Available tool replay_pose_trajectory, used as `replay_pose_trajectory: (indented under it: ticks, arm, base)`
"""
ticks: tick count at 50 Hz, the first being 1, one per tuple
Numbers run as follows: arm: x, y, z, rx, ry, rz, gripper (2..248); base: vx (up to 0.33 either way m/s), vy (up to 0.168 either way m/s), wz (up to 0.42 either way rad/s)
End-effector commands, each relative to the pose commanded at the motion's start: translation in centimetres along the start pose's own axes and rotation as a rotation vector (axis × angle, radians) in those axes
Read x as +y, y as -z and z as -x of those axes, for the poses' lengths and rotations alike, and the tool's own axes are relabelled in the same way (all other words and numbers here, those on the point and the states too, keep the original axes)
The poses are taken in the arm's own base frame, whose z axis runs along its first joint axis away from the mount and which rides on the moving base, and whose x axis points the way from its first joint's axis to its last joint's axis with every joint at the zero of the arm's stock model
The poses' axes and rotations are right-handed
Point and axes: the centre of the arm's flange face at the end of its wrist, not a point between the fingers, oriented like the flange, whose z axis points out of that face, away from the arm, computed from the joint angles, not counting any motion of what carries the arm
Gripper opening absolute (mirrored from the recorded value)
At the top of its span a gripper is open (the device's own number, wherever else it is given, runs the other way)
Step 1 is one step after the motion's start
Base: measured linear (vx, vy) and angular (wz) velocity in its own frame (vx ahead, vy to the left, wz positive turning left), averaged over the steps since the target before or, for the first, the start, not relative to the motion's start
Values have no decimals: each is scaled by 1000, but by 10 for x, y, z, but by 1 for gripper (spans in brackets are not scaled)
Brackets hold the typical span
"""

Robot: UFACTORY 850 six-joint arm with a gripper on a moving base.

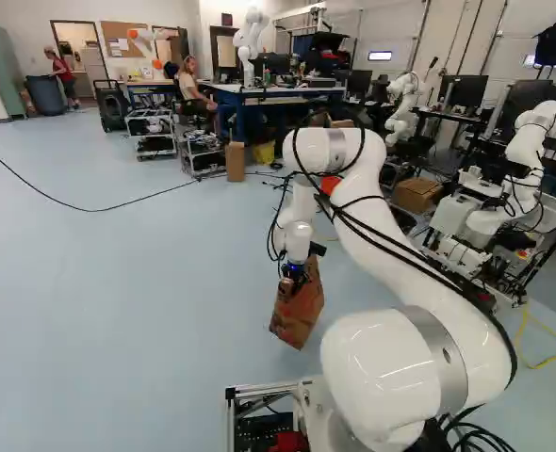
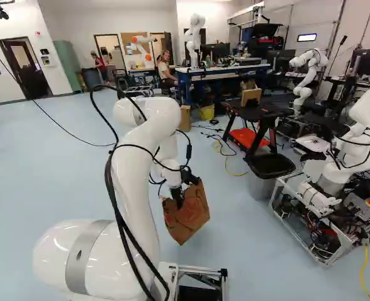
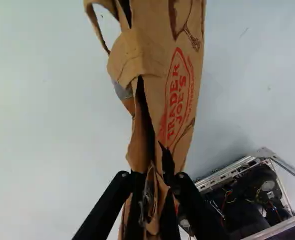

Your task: Pick up the grocery bag from the ground

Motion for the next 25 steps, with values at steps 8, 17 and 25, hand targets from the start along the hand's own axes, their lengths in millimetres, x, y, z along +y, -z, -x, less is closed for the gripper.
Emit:
replay_pose_trajectory:
  ticks: [8,17,25]
  arm:
    - [1,12,1,5,0,-4,24]
    - [2,26,2,11,0,-9,24]
    - [4,38,4,16,0,-13,24]
  base:
    - [0,0,0]
    - [0,0,0]
    - [0,0,0]
